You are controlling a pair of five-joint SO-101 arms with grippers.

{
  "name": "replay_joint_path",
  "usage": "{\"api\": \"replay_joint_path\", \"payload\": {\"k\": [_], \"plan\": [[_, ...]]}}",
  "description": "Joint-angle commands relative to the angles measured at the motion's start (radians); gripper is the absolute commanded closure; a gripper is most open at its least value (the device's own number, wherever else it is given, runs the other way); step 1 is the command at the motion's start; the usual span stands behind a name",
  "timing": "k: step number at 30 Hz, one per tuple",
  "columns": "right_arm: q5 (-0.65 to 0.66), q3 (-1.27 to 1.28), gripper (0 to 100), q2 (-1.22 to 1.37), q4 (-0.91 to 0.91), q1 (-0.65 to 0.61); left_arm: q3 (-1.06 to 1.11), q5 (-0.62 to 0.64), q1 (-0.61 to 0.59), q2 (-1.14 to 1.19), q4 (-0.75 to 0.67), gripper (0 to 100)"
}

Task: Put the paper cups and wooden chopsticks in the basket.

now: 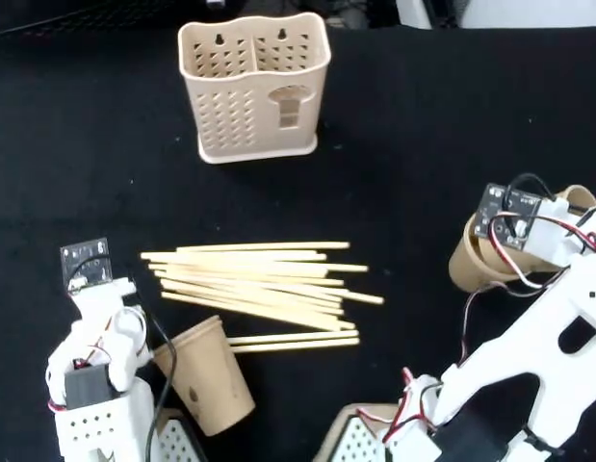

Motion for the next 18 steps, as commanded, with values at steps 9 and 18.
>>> {"api": "replay_joint_path", "payload": {"k": [9, 18], "plan": [[0.006, 0.111, 98.6, -0.005, -0.210, 0.002, 0.015, 0.008, -0.004, 0.005, -0.011, 97], [0.006, 0.111, 98.5, -0.007, -0.207, 0.002, 0.015, 0.008, -0.004, 0.005, -0.011, 97]]}}
